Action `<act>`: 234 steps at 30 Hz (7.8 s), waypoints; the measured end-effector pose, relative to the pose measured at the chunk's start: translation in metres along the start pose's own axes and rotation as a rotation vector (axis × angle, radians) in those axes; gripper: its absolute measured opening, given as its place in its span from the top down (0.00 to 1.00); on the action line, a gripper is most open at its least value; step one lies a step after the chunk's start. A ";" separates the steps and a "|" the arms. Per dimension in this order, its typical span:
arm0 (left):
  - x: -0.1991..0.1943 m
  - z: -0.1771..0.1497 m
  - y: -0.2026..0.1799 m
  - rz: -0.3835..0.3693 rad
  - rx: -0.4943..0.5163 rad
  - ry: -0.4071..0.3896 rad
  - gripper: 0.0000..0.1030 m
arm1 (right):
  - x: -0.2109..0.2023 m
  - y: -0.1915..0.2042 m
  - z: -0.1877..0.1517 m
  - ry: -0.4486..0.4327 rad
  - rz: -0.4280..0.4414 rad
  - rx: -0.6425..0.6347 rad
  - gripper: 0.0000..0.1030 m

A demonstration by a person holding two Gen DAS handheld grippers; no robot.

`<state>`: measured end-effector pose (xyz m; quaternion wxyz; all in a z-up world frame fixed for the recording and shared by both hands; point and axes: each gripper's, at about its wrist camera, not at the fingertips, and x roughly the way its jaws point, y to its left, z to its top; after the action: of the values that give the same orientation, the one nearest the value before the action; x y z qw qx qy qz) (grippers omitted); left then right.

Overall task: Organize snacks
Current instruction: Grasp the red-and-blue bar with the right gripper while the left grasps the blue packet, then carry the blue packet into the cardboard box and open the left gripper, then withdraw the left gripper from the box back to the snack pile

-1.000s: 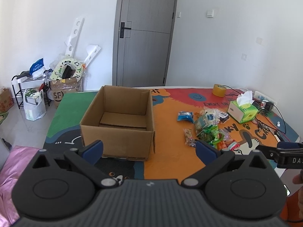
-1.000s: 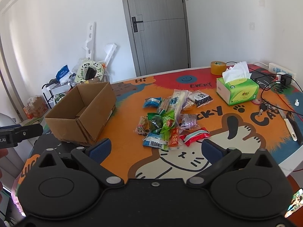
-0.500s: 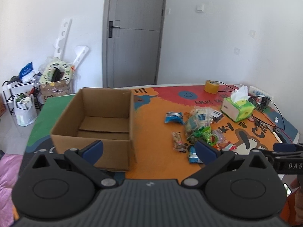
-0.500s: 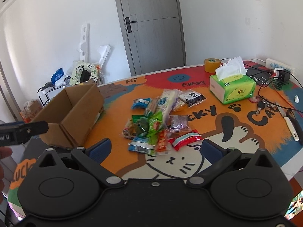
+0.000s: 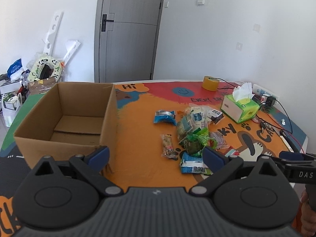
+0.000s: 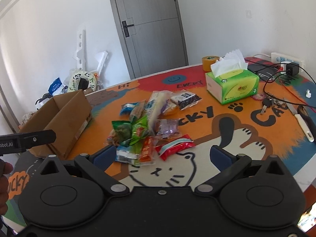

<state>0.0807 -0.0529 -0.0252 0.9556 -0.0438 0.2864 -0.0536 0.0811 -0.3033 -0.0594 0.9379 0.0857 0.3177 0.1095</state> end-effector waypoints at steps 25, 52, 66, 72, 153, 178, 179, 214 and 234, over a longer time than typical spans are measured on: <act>0.084 -0.016 -0.032 -0.058 -0.032 0.104 0.27 | 0.071 -0.031 -0.004 0.114 0.034 0.105 0.47; 0.129 -0.032 -0.066 0.030 0.023 0.136 0.28 | 0.112 -0.034 0.006 0.112 -0.063 0.085 0.50; 0.112 -0.034 -0.035 0.004 -0.043 0.112 0.71 | 0.089 -0.044 -0.003 0.122 -0.102 0.088 0.47; 0.104 -0.034 -0.025 -0.022 -0.069 0.108 0.89 | 0.093 -0.030 -0.008 0.131 -0.098 0.044 0.45; -0.010 0.043 0.040 0.146 -0.054 -0.184 0.68 | 0.048 0.094 0.042 -0.070 0.152 -0.079 0.79; 0.017 0.051 0.117 0.218 -0.132 -0.129 0.67 | 0.081 0.169 0.066 -0.065 0.256 -0.111 0.79; 0.018 0.051 0.121 0.222 -0.135 -0.125 0.67 | 0.083 0.173 0.066 -0.064 0.259 -0.113 0.79; -0.029 0.043 0.137 0.324 -0.218 -0.177 0.08 | 0.088 0.175 0.055 -0.027 0.312 -0.060 0.35; -0.038 0.035 0.061 0.217 -0.128 -0.201 0.06 | 0.043 0.090 0.043 -0.074 0.188 0.022 0.23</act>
<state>0.0732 0.0142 0.0180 0.9749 -0.0785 0.1954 0.0729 0.1277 -0.2099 -0.0297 0.9335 0.1297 0.2746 0.1905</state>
